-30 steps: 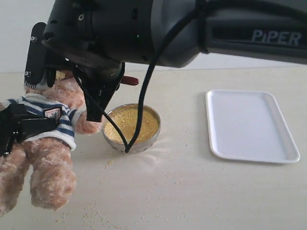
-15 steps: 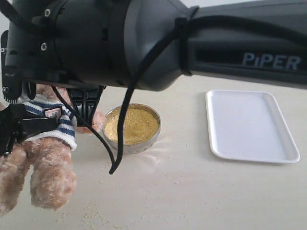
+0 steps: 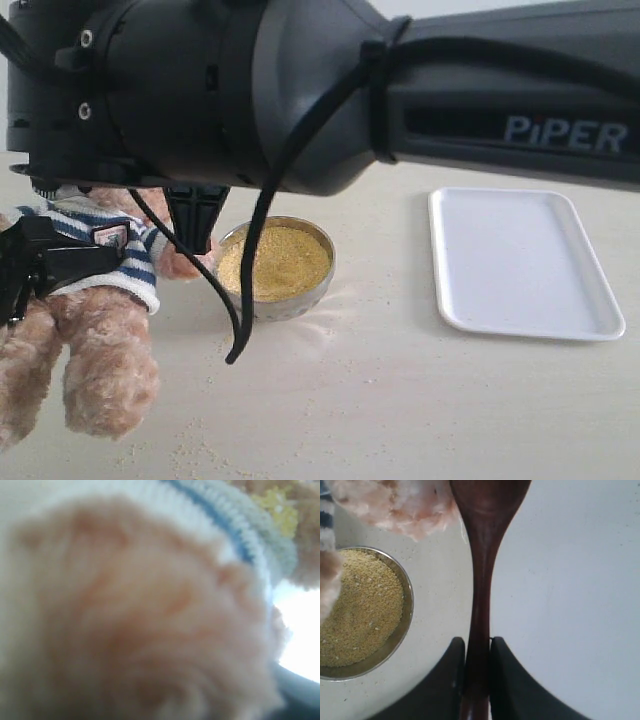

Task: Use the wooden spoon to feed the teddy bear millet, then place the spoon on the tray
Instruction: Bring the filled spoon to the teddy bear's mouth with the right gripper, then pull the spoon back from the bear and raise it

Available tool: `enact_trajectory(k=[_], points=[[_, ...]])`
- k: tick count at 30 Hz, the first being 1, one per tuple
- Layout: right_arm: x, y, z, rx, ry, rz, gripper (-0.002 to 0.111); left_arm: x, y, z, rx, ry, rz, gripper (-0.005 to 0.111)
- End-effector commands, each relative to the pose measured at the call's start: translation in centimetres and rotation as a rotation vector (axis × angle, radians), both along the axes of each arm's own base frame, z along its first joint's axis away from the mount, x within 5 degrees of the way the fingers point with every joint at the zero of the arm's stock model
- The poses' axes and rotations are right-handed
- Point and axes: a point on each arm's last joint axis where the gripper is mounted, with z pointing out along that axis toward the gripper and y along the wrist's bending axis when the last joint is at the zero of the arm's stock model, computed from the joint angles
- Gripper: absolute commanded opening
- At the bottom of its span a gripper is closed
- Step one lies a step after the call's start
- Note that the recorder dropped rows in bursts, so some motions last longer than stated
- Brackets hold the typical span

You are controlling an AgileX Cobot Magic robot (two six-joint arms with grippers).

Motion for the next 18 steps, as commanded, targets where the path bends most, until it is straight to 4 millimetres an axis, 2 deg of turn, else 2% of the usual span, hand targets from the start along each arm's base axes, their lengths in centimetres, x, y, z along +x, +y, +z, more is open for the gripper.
enact_trajectory(k=[1,3,7,9,11,15,18], points=[[0.2,-0.6,0.4,0.039,0.005,-0.072,0.000,0.0,-0.3,0.3,-0.028,-0.010,-0.012,0.005],[0.3,-1.3,0.6,0.040,0.041,-0.108,0.000,0.0,-0.2,0.1,-0.002,-0.006,-0.008,0.005],[0.1,-3.8,3.4,0.170,0.192,-0.141,0.000,0.1,0.2,-0.1,0.041,0.006,0.027,0.005],[0.1,-5.9,5.0,0.219,0.315,-0.131,0.000,0.1,0.1,-0.1,0.027,0.003,0.023,0.005],[0.9,-8.9,6.4,0.245,0.399,-0.198,0.000,0.1,0.1,-0.1,0.026,0.003,0.021,0.005],[2.8,-11.1,6.7,0.263,0.390,-0.264,0.000,0.1,0.1,0.0,0.026,0.001,0.022,0.005],[3.0,-11.4,6.7,0.265,0.389,-0.273,0.000,0.1,0.1,0.0,0.026,0.001,0.022,0.005]])
